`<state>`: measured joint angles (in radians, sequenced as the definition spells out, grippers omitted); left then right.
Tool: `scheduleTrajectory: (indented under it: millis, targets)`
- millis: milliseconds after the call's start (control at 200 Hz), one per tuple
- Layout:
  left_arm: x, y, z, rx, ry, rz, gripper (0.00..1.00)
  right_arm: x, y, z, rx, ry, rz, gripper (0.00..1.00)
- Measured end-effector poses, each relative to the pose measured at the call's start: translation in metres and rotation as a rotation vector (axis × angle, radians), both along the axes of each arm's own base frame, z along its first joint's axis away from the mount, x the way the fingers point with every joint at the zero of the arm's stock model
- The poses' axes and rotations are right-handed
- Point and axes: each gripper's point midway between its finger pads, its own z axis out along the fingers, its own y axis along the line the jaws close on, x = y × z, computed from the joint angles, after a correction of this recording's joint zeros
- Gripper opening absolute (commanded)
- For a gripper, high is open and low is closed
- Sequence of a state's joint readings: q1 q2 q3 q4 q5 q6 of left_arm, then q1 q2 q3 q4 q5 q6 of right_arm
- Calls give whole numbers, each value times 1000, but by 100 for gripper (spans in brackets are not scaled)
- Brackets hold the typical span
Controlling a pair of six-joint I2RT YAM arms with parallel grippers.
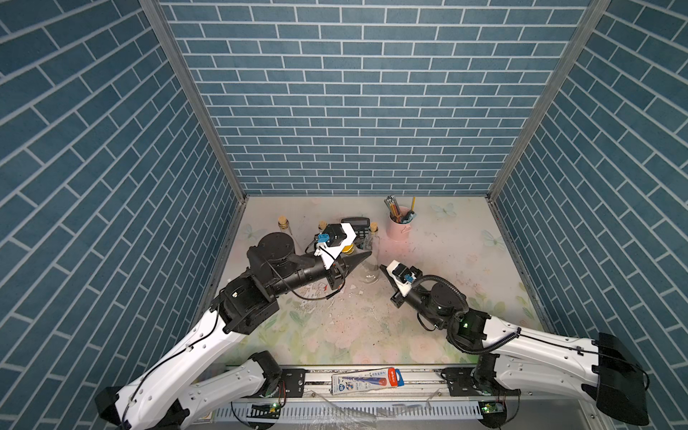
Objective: Remove the label from the bottle
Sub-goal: Tear open the label from the bottle.
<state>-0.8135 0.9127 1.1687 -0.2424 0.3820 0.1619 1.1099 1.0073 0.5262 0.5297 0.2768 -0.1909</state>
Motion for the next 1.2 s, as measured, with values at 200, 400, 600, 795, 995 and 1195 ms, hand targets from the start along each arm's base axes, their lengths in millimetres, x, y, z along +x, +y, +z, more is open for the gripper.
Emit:
scheduleTrajectory:
  millis: [200, 400, 600, 795, 995, 1195]
  targets:
    - [-3, -4, -2, 25, -2, -34, 0, -2, -2, -3, -15, 7, 12, 0]
    - [-7, -8, -2, 47, -6, -70, 0, -4, -3, -4, -23, 11, 29, 0]
    - [-10, -11, -4, 62, -8, -101, 0, -4, -7, -5, -32, 19, 50, 0]
    - [-12, -14, -7, 72, -6, -126, 0, -4, -10, -6, -31, 33, 80, 0]
    - [-16, -17, -7, 74, -6, -159, 0, -7, -11, -9, -41, 46, 118, 0]
    - [-21, -23, -10, 80, 11, -211, 0, -10, -10, -16, -59, 69, 165, 0]
